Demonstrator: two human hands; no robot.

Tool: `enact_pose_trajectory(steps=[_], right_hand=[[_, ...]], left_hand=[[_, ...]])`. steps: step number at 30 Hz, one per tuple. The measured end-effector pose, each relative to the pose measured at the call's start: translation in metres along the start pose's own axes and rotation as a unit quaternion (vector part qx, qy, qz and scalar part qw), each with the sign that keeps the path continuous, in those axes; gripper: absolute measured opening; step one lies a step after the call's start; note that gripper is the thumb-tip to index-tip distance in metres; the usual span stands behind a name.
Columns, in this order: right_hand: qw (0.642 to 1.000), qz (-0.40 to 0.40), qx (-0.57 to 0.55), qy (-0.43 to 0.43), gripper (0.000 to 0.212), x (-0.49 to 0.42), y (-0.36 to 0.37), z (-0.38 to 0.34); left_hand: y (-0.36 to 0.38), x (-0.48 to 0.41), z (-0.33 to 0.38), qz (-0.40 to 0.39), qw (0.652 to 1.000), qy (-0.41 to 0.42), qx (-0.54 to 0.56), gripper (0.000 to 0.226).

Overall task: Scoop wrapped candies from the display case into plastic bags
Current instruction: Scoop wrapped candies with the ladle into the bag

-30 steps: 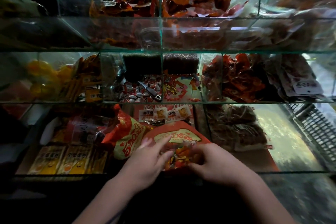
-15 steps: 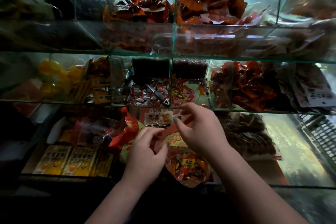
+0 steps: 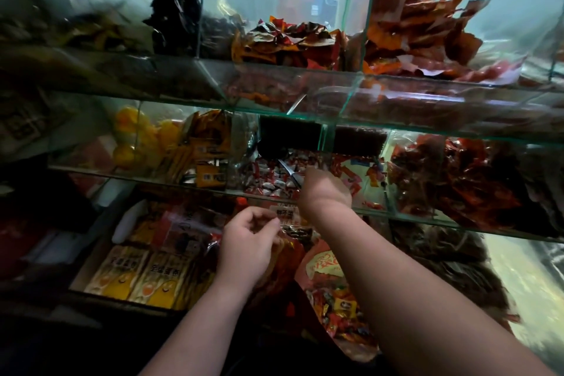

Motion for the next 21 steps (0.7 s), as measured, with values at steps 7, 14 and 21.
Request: enact_pose_trajectory(steps=[7,14,21], right_hand=[[0.978,0.114,-0.175,0.008,0.046,0.033,-0.01,0.03],[0.879,0.318,-0.347,-0.078,0.038,0.122,-0.011,0.078],[0.808,0.284,-0.505,-0.112,0.023,0.114,-0.008,0.088]], left_hand=[[0.02,-0.031,0.004,-0.052,0.978,-0.179,0.093,0.026],[0.075,-0.029,0.016,-0.129,0.884,-0.357,0.271,0.024],[0.1,0.005,0.025,-0.189,0.834,-0.365,0.369,0.017]])
Point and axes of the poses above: each hand's wrist, its own x-axis away from the middle knuckle, its own y-axis out of the palm, z = x × y, the point moved 4 cm from there along -x, towards the middle knuckle, and after that the axes turned 7 degrees about x, right-handed, at the moved point
